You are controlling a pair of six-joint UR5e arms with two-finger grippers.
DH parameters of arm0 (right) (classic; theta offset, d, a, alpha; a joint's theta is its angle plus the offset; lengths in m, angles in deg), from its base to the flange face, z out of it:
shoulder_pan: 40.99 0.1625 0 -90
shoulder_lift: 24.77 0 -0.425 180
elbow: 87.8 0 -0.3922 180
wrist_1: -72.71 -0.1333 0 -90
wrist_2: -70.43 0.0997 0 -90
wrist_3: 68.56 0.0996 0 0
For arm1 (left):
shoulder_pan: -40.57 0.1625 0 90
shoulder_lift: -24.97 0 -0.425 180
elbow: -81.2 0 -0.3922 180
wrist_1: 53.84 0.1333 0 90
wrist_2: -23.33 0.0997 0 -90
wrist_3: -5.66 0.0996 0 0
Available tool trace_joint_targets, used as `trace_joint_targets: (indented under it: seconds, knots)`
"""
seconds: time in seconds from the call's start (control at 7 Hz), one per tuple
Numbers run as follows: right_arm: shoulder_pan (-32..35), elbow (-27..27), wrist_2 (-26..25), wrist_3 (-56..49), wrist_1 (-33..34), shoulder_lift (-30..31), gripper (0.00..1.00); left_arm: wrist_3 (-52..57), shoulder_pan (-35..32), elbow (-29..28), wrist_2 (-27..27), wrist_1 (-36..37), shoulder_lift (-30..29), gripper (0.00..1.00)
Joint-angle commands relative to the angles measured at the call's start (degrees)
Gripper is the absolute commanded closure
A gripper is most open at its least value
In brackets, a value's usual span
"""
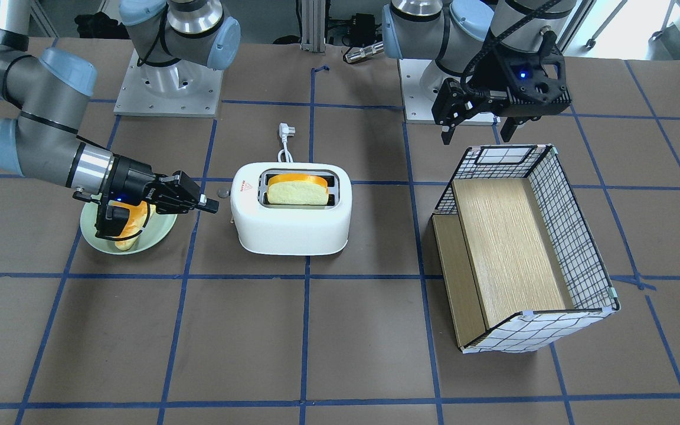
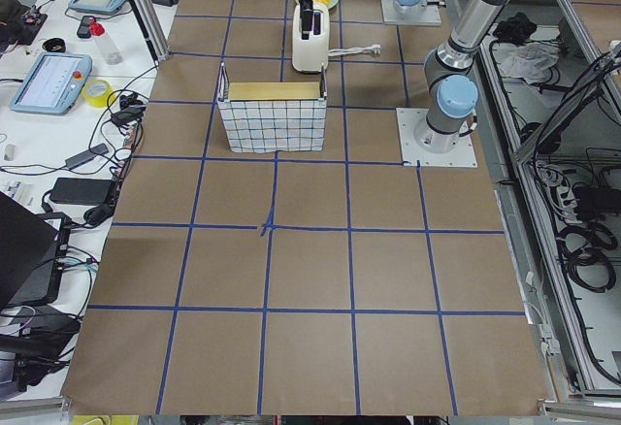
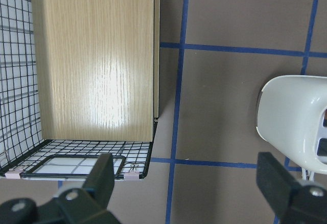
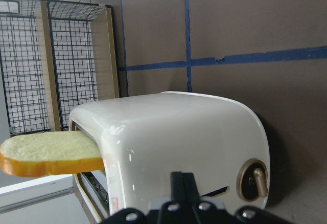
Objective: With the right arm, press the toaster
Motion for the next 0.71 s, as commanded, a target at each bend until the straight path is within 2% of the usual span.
trace_joint_targets:
  seconds: [0.0, 0.14, 0.43, 0.57]
  knots:
    - [1.16, -7.60, -9.49, 7.36, -3.83, 3.49, 1.00, 0.00, 0.00, 0.00, 0.00, 0.00, 0.00, 0.00]
    - [3.69, -13.39, -15.65, 11.66, -5.93, 4.03, 1.00, 0.00, 0.00, 0.00, 0.00, 0.00, 0.00, 0.00]
    - [9.92, -28.13, -34.69, 19.23, -11.63, 3.86, 0.99, 0.00, 0.00, 0.00, 0.00, 0.00, 0.00, 0.00]
    - [12.91, -33.95, -41.75, 24.22, -14.62, 3.42, 0.95, 0.00, 0.00, 0.00, 0.00, 0.00, 0.00, 0.00]
